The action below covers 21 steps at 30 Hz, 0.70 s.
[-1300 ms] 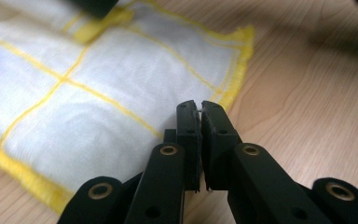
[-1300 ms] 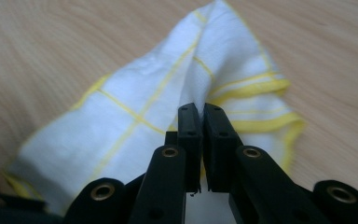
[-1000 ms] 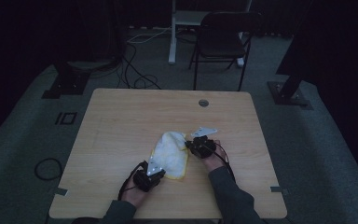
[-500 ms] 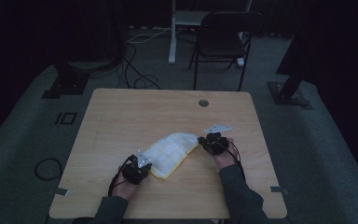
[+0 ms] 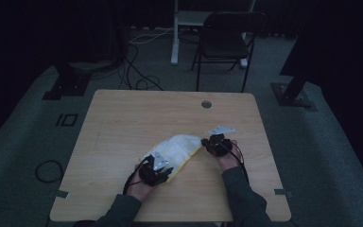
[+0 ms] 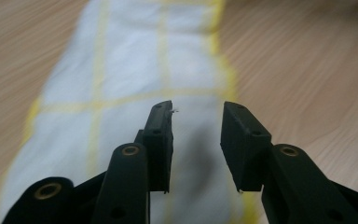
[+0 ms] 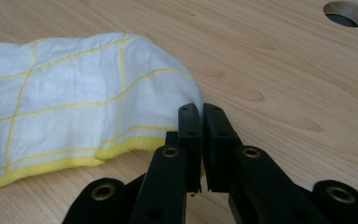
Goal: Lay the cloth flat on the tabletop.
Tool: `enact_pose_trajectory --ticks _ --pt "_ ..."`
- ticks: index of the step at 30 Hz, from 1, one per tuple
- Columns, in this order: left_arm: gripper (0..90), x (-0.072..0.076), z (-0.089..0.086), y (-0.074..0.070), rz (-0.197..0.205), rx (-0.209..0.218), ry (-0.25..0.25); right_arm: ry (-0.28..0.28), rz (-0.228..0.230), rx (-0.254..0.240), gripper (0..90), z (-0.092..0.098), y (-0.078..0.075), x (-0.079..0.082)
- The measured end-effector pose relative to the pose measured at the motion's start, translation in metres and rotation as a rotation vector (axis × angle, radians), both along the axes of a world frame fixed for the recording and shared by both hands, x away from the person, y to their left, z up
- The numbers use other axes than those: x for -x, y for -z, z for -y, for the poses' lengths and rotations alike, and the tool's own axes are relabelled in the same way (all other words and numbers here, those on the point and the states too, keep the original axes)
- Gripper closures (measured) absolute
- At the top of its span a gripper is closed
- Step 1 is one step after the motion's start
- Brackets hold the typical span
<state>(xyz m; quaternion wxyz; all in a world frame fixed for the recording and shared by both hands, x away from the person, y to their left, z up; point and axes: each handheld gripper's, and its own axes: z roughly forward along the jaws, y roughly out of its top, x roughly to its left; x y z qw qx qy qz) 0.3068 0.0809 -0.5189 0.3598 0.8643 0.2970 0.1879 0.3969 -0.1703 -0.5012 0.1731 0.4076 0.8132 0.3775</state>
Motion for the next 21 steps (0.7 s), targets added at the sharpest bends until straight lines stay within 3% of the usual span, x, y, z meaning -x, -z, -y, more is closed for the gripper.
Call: enact_pose_trajectory --ticks 4,6,13,16,18,21 --pt "60.0 -0.004 0.021 0.001 0.058 -0.049 0.040 -0.002 -0.002 -0.002 87.3 0.000 0.000 0.000" --pt "58.3 -0.007 0.028 0.003 0.078 -0.067 0.033 -0.002 -0.001 -0.005 87.2 0.000 0.000 0.001" --pt "55.9 -0.012 0.039 0.010 0.088 -0.138 0.023 -0.001 -0.002 -0.008 87.1 0.000 0.000 0.001" --pt "64.0 -0.014 0.040 0.010 0.078 -0.150 0.014 0.000 -0.004 -0.007 86.5 -0.001 0.002 0.001" --pt "75.1 -0.016 0.039 0.007 0.067 -0.139 0.011 0.007 -0.007 -0.014 84.1 0.000 0.003 0.001" --pt "83.6 -0.018 0.035 -0.001 0.071 -0.119 0.009 0.011 -0.014 -0.028 80.5 0.002 0.003 0.001"
